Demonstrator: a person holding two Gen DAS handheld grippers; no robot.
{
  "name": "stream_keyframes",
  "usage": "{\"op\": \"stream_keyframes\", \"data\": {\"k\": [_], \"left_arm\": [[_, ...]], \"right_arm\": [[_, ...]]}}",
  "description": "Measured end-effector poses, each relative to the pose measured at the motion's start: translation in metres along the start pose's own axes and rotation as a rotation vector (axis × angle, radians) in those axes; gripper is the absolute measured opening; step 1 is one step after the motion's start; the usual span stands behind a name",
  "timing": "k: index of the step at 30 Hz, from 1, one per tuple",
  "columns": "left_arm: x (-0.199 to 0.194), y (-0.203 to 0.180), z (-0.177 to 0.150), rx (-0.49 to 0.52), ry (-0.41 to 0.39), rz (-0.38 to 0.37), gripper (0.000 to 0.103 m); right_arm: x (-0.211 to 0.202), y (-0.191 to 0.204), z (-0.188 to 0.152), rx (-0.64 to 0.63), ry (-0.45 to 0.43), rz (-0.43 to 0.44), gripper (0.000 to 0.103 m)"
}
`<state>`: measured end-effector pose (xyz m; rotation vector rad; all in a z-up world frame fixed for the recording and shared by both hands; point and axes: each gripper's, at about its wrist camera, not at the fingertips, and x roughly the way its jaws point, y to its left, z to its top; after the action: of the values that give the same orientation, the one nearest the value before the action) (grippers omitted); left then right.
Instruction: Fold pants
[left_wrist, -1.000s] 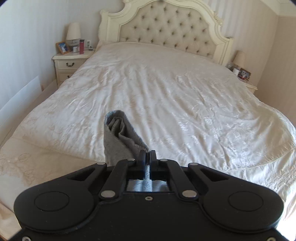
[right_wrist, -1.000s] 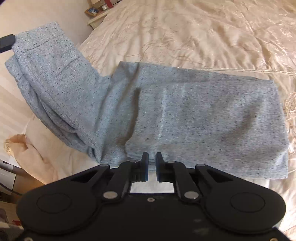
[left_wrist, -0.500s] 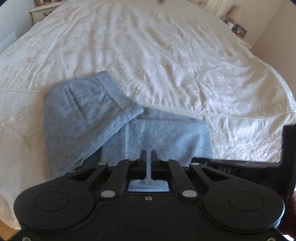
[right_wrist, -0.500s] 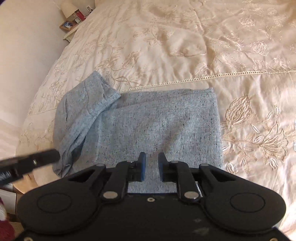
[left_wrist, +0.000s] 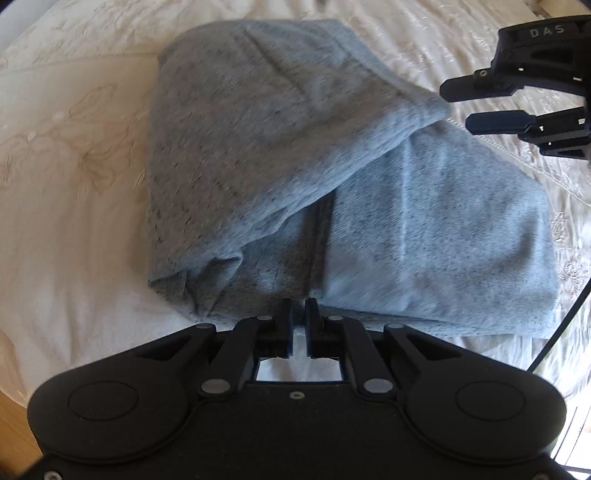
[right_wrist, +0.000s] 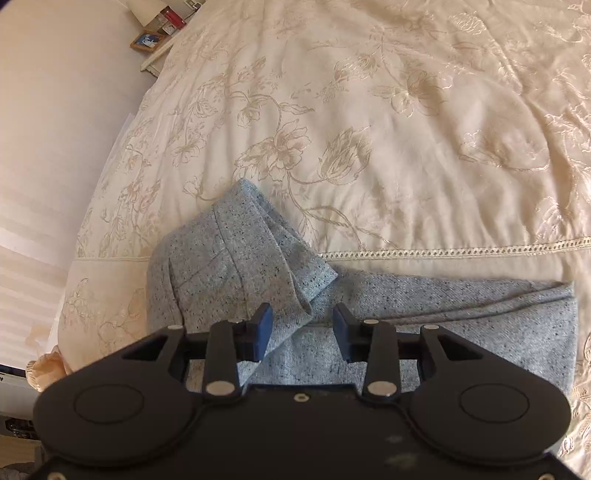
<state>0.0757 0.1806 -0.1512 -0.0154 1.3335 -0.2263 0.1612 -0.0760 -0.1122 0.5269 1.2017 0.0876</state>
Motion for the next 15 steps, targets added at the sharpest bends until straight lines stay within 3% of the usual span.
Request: {"op": "stream_keyframes", "data": {"k": [7,15], "left_arm": [[-0.003,0.016,-0.005,0.02,0.005,-0.065,0.013],[-0.015,0.016,-0.016,0.063,-0.012,-0.069,0.013]], "right_arm": [[0.046,0.004,0.007,0.039,0.063,-0.064,0.041],[0.068,-0.006,0.02,0.161,0.078,-0.04,0.047]]}}
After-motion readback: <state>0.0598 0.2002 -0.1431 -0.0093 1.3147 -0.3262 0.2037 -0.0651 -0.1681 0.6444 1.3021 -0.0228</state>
